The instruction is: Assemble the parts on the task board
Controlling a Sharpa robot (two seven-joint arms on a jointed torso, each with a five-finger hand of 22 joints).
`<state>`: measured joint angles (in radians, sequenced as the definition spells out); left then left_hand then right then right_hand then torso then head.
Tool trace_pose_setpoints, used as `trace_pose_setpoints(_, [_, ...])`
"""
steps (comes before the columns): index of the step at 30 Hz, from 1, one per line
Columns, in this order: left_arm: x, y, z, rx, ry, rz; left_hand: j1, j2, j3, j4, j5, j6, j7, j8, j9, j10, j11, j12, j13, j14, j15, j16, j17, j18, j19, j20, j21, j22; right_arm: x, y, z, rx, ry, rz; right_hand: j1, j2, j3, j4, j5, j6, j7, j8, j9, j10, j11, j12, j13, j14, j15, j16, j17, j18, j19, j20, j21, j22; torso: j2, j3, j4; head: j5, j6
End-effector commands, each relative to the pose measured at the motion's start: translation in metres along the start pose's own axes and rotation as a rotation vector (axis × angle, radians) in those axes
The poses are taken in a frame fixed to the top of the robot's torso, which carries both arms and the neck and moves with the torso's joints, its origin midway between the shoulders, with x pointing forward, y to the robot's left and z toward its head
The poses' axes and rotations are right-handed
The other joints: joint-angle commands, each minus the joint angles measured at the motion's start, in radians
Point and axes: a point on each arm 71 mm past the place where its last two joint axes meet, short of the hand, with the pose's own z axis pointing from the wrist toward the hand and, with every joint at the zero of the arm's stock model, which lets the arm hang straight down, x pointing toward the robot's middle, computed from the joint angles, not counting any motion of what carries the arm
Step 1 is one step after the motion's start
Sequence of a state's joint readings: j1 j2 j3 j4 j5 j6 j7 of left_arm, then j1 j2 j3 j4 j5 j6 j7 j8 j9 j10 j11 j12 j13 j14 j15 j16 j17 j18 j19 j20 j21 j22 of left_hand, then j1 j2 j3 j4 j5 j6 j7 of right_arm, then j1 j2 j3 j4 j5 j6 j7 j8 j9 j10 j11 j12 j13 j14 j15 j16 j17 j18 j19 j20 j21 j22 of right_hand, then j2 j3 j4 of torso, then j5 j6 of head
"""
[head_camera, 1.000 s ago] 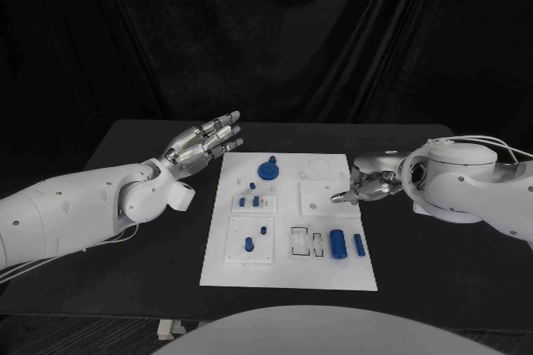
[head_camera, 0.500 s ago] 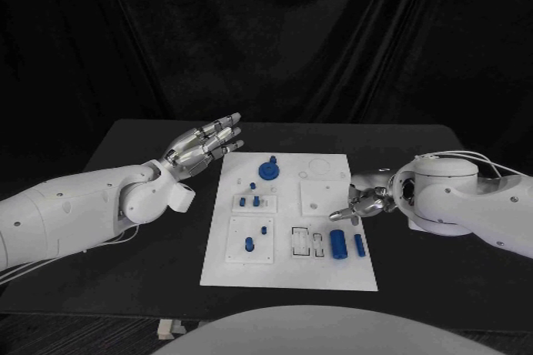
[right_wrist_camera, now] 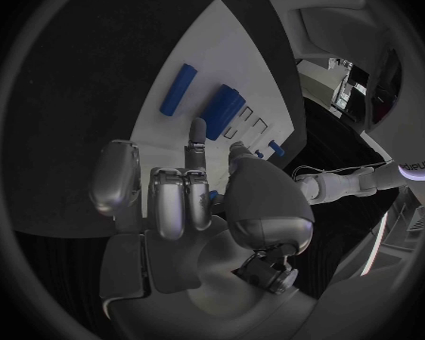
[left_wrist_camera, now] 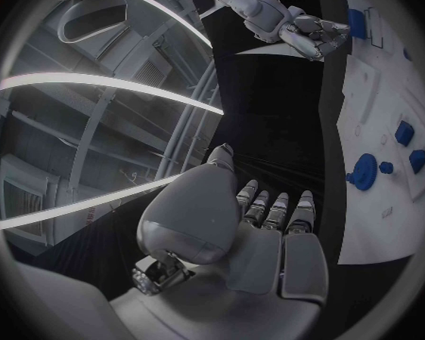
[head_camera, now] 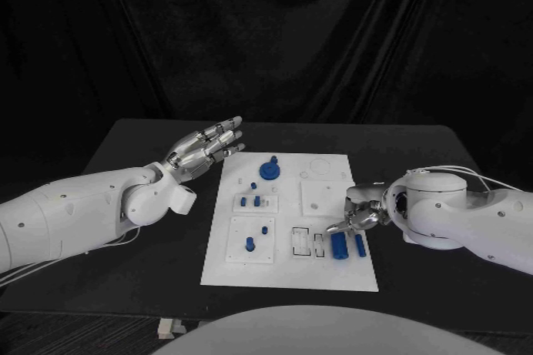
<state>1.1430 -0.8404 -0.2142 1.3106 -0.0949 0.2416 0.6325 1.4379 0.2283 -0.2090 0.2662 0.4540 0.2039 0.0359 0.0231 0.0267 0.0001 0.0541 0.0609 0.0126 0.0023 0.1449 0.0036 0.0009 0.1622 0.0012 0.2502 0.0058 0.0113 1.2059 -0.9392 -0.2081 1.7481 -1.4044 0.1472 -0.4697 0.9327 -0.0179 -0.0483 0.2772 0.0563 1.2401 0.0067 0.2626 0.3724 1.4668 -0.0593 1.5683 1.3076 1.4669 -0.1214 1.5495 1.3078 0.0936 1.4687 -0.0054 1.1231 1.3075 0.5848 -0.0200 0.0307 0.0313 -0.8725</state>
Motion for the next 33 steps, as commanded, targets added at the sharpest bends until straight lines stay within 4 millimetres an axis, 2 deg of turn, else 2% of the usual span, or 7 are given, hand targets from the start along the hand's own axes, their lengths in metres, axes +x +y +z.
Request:
trace_pose_setpoints(1, [0.002,0.001,0.000,0.007,0.014,-0.015,0.002,0.010,0.005,-0.001,0.007,0.001,0.007,0.005,0.001,0.002,0.008,0.005,0.000,-0.002,0.007,-0.004,-0.001,0.010,0.002,0.005,-0.002,0.001,0.001,0.000,0.001,0.025,-0.035,-0.038,-0.003,-0.016,-0.001,0.009,-0.006,-0.015,0.004,-0.013,-0.003,0.104,0.002,0.002,0.263,0.094,0.006,-0.007,0.218,-0.007,-0.010,-0.001,-0.015,0.148,0.000,-0.0003,0.0002,-0.002,0.000])
trace_pose_setpoints(6, [0.002,0.002,0.000,0.004,0.015,-0.017,0.002,0.010,0.005,-0.001,0.007,0.001,0.007,0.005,0.001,0.002,0.008,0.005,0.000,-0.002,0.007,-0.004,-0.001,0.010,0.002,0.005,-0.002,0.001,0.005,0.003,0.002,0.031,-0.024,-0.051,-0.004,-0.020,-0.001,0.010,-0.006,-0.017,0.005,-0.017,-0.004,0.104,0.003,0.002,0.263,0.095,0.007,-0.007,0.219,-0.007,-0.011,-0.001,-0.016,0.148,0.000,-0.0005,-0.0004,0.000,0.000])
trace_pose_setpoints(20, [0.002,0.004,-0.002,-0.004,0.020,-0.024,0.000,0.013,0.007,0.001,0.007,-0.002,0.007,0.005,0.001,0.002,0.015,0.005,0.000,-0.002,0.012,-0.004,-0.001,0.011,0.002,0.010,-0.002,0.002,0.021,0.005,0.007,0.093,0.096,-0.138,-0.036,-0.073,0.022,0.016,-0.007,-0.032,0.014,-0.042,-0.004,0.104,0.008,0.002,0.263,0.087,0.012,-0.031,0.180,0.016,-0.045,0.005,-0.139,0.114,-0.001,-0.0001,0.0002,0.001,0.000])
trace_pose_setpoints(26, [0.002,0.004,-0.002,-0.007,0.024,-0.027,-0.002,0.015,0.008,0.002,0.009,-0.002,0.007,0.005,0.001,0.002,0.018,0.006,0.000,-0.002,0.014,-0.004,-0.001,0.012,0.002,0.012,-0.002,0.002,0.024,0.008,0.010,0.081,0.094,-0.129,-0.013,-0.066,0.044,0.004,-0.004,-0.041,0.017,-0.052,-0.003,0.104,0.010,0.002,0.263,0.082,0.013,-0.047,0.156,0.021,-0.051,0.007,-0.168,0.105,0.000,-0.0003,0.0004,0.002,0.000])
trace_pose_setpoints(28, [0.002,0.004,-0.002,-0.008,0.024,-0.028,-0.002,0.016,0.009,0.002,0.010,-0.002,0.006,0.005,0.001,0.002,0.020,0.007,0.001,-0.002,0.014,-0.004,-0.001,0.012,0.002,0.013,-0.002,0.003,0.024,0.009,0.010,0.074,0.092,-0.114,0.057,-0.052,0.070,-0.033,0.043,-0.078,0.028,-0.074,-0.003,0.104,0.018,0.002,0.263,0.078,0.019,-0.060,0.135,0.024,-0.053,0.011,-0.192,0.097,0.000,-0.0003,0.0002,0.003,0.000])
trace_pose_setpoints(32, [0.002,0.005,-0.002,-0.010,0.026,-0.029,-0.003,0.016,0.009,0.002,0.012,-0.002,0.005,0.005,0.001,0.002,0.022,0.008,0.001,-0.002,0.015,-0.004,-0.001,0.012,0.002,0.013,-0.002,0.003,0.024,0.010,0.011,0.063,0.082,-0.079,0.119,-0.041,0.087,-0.080,0.131,-0.131,0.043,-0.097,0.005,0.104,0.031,0.002,0.263,0.078,0.028,-0.066,0.125,0.027,-0.053,0.019,-0.224,0.085,-0.001,-0.0003,-0.0003,0.002,0.000])
trace_pose_setpoints(33, [0.002,0.005,-0.002,-0.010,0.026,-0.029,-0.003,0.017,0.010,0.003,0.012,-0.002,0.005,0.005,0.001,0.002,0.025,0.008,0.001,-0.002,0.015,-0.004,-0.001,0.012,0.002,0.014,-0.002,0.003,0.024,0.011,0.011,0.058,0.078,-0.066,0.147,-0.034,0.097,-0.104,0.191,-0.142,0.045,-0.096,0.015,0.104,0.035,0.002,0.263,0.079,0.031,-0.065,0.126,0.028,-0.050,0.022,-0.228,0.083,-0.001,-0.0003,-0.0003,0.002,0.000])
